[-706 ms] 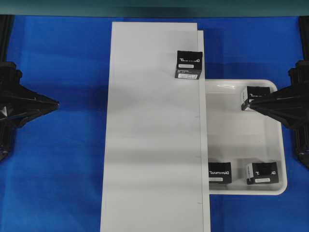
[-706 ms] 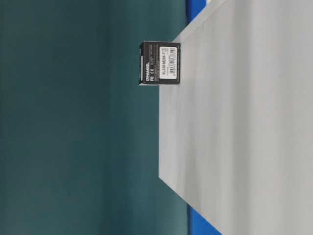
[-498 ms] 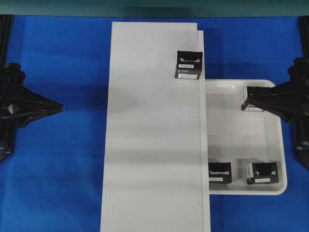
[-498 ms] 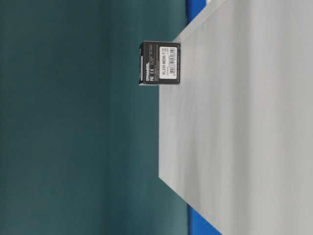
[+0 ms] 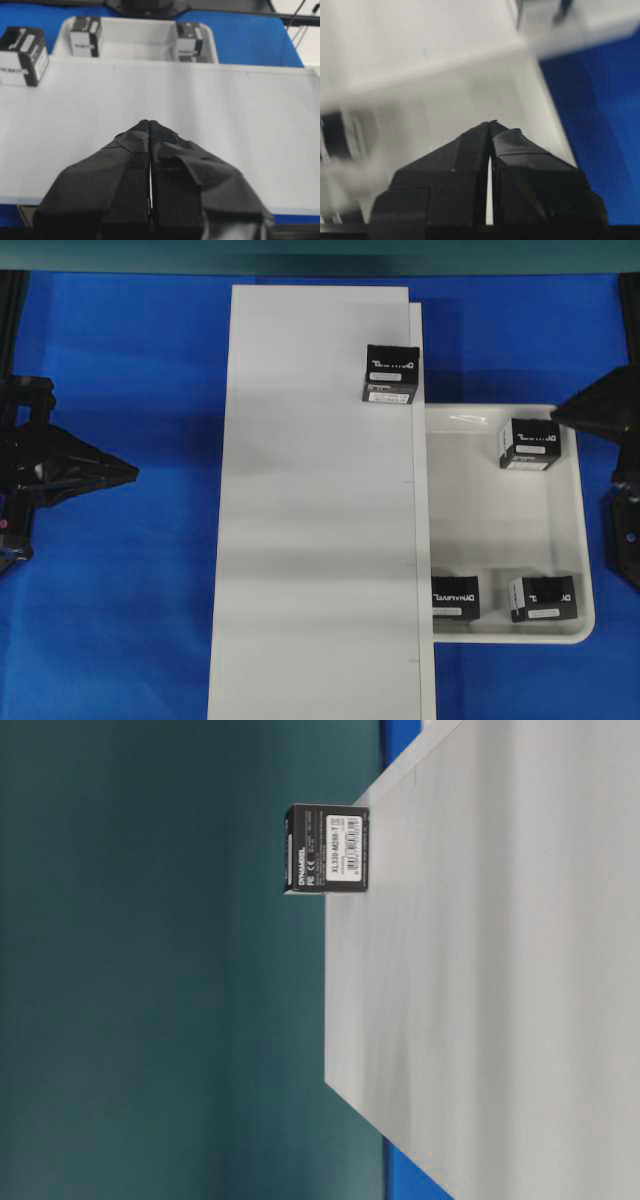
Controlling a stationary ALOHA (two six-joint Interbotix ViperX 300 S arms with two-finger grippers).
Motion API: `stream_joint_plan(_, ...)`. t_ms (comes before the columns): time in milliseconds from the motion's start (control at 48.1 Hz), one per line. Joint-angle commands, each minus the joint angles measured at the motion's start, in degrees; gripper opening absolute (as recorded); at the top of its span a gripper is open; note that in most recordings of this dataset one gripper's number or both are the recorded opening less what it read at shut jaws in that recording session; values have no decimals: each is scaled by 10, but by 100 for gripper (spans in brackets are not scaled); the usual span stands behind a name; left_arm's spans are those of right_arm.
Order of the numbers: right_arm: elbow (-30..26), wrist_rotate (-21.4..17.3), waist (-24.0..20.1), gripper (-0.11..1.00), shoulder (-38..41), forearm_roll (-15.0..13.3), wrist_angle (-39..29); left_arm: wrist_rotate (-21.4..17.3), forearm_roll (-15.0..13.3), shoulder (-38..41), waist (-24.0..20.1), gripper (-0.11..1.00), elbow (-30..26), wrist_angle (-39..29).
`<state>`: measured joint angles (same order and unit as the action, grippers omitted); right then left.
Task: Place the box from the white plastic tray onto the white base.
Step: 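Move the right gripper over the box at the tray's upper right, then lower the right gripper and close it on the black-white box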
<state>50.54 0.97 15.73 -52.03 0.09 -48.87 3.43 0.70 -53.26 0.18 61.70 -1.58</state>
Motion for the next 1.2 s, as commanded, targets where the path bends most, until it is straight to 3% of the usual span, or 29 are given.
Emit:
stream_joint_plan(0,-12,11,2,3,21,-9,-42,1,2,4,1,-6,-15,-4)
stream_joint_plan(187,-10,74,9,3,62,-32,-100,2,2,4,1,-6,-16,-11)
stream_joint_plan(312,-6,110,22,3,91,-63,-105,2,2,4,2,-6,-17,-11)
stream_joint_plan(415,-3,124,35,5,115,-84,-102,3,2,3,2,-6,-18,-11)
stream_joint_plan(582,-6,128,57,12,163,-89,-89,10,2,3,1,-6,-18,-11)
stream_joint_plan(685,-8,133,64,26,198,-89,-74,19,2,4,2,-6,-19,-11)
stream_joint_plan(831,-6,133,66,69,233,-89,-52,26,2,4,1,-6,-20,-11)
stream_joint_plan(935,-3,136,66,92,248,-89,-36,28,2,4,1,-6,-21,-11)
stream_joint_plan(1018,4,142,68,100,258,-85,-25,29,2,4,2,-6,-22,-11)
stream_joint_plan(1184,24,152,78,99,277,-67,-3,29,2,4,1,-6,-22,-11)
